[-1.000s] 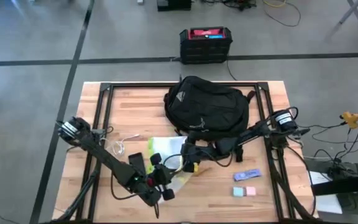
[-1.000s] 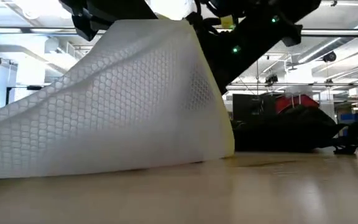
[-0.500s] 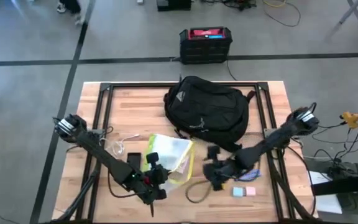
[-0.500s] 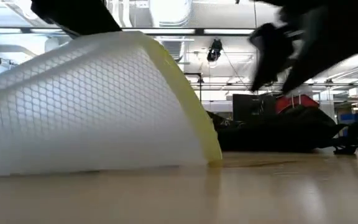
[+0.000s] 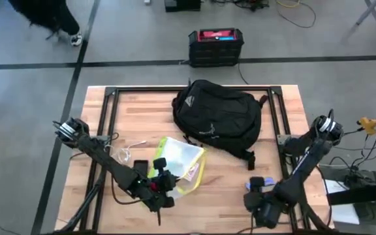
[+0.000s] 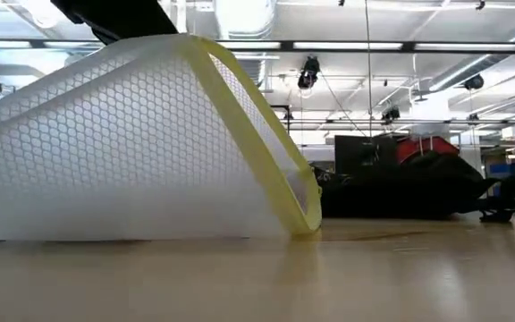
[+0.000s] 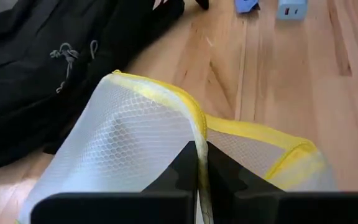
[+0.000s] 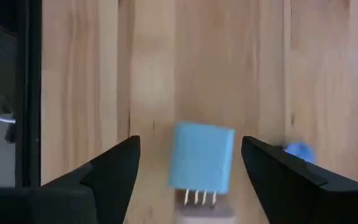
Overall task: Unpack backpack
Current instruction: Put the blue charger adapter into the yellow green zip bag
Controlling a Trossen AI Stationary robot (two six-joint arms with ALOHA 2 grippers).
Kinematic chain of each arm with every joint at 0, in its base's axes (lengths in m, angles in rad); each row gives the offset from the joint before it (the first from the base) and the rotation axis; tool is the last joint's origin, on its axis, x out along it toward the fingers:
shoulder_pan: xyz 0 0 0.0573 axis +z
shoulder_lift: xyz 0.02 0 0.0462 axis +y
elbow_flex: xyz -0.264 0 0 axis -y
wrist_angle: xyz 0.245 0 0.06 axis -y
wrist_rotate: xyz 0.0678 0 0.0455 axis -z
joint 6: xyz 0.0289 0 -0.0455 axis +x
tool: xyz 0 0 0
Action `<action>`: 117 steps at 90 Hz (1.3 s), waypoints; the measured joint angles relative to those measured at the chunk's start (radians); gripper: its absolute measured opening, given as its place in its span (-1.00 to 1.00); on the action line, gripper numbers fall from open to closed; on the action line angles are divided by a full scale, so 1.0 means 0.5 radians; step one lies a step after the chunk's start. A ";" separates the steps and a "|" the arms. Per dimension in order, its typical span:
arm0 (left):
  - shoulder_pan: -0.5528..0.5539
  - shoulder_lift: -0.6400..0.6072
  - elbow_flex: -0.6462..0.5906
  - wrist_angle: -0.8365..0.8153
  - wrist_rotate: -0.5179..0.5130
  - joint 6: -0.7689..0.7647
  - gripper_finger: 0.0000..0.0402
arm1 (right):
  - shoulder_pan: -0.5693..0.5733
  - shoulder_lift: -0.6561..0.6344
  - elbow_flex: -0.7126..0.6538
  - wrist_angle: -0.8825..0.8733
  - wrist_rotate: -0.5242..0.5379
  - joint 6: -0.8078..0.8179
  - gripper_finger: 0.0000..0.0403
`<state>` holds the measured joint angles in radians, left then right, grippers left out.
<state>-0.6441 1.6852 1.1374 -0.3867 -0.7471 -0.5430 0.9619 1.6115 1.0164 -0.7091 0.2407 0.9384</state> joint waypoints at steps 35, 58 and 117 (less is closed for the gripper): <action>0.000 -0.002 0.000 0.002 -0.002 -0.037 -1.00 | -0.063 0.289 -0.018 0.011 -0.144 0.141 0.56; 0.000 -0.003 0.001 0.004 -0.003 -0.051 -1.00 | -0.118 0.317 -0.012 0.088 -0.165 -0.035 -0.06; -0.005 -0.004 0.002 0.139 0.017 0.017 -1.00 | -0.830 0.420 -0.008 1.466 0.426 -1.477 -0.17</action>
<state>-0.6468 1.6833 1.1381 -0.3172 -0.7384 -0.5343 0.5469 1.8215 1.0126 0.0239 0.4535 0.1998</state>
